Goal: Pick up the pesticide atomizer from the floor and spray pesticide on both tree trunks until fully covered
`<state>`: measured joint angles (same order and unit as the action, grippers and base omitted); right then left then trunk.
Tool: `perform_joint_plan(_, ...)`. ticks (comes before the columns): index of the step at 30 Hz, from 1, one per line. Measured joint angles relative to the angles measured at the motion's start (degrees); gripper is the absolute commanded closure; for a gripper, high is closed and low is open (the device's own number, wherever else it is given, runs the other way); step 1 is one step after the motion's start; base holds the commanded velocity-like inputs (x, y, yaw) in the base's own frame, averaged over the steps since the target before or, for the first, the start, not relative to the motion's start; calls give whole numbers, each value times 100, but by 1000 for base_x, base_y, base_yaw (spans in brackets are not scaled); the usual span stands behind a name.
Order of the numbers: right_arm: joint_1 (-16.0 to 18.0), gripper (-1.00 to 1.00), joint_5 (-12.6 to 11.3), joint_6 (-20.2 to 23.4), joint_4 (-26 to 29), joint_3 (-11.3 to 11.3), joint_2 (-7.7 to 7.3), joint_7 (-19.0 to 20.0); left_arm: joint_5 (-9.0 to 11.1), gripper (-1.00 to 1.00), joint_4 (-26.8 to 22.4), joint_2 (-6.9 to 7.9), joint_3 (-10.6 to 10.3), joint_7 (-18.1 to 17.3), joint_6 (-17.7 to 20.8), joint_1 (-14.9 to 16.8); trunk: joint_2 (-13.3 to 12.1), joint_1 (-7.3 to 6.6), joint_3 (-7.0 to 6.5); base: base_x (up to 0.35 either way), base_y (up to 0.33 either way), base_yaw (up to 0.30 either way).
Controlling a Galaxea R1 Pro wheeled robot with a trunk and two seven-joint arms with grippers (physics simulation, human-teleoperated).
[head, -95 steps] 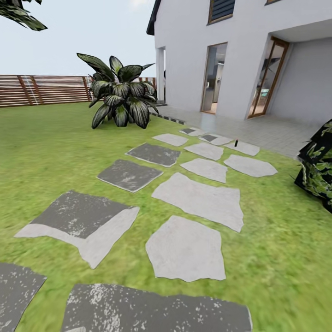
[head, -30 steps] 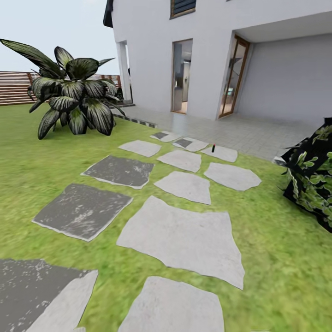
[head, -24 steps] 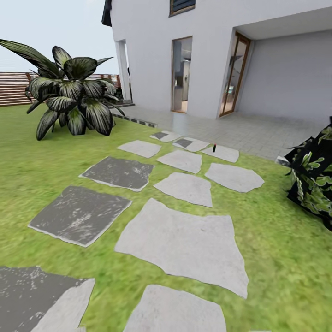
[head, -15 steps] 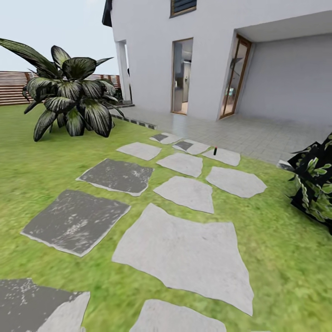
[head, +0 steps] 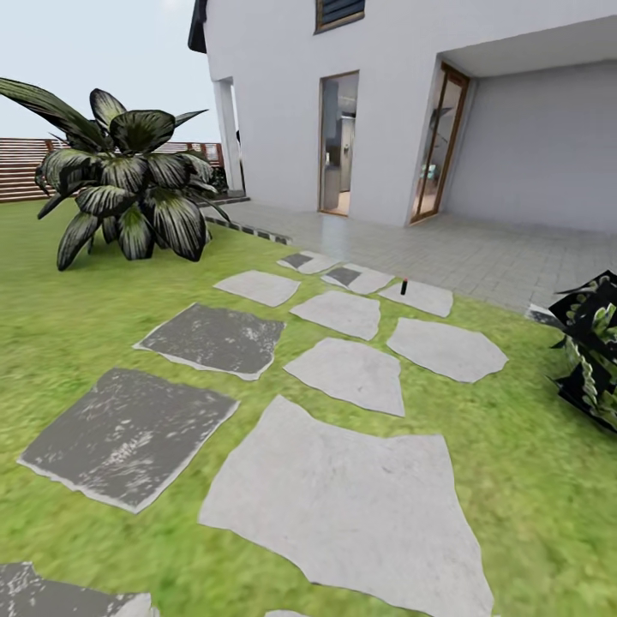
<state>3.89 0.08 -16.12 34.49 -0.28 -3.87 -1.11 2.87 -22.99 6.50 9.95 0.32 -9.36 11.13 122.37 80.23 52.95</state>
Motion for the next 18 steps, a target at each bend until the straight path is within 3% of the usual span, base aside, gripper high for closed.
perform_joint_plan(12,-1,-100,0,-5,0,0,0,0,6,-100,0,7,0,0,-3,0,0,0,0,335,0,-6)
perform_joint_plan(18,-2,-100,0,1,1,-1,0,0,6,-100,0,8,0,0,-4,1,0,0,0,335,0,-158)
